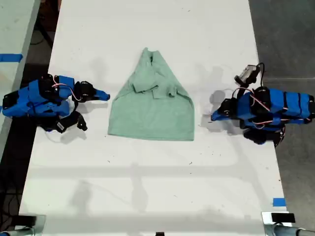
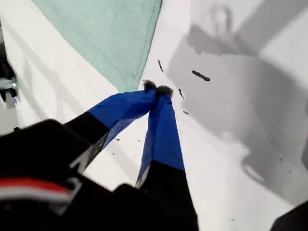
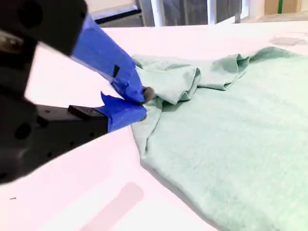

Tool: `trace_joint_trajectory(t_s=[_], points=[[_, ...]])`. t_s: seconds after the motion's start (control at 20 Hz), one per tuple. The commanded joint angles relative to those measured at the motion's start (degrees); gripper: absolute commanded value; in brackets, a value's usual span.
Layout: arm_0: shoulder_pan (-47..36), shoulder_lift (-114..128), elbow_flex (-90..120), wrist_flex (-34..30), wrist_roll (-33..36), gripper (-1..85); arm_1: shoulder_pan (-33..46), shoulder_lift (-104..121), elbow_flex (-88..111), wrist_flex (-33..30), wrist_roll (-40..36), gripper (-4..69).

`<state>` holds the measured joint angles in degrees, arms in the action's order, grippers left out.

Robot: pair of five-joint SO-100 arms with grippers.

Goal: Fold t shirt

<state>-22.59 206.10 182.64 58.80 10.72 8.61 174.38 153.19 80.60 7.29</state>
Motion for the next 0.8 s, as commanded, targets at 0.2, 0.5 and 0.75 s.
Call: trace_joint_trajectory(t_s=[0.2,0.5,0.75], points=[[0.0,0.5,0.5,0.0,-1.0,0.0,0.2,-48.7,-31.5,-7.8,-6.6,16.3],[0.2,0.5,0.4,0.2,-1.0,0.0,6.6,-70.8,-35.2,-18.9,-15.4,17.7],[0.2,0.5,0.4,0.4,-1.0,0.0,6.4,-78.8,-39.9,-15.0,-12.9,0.5]])
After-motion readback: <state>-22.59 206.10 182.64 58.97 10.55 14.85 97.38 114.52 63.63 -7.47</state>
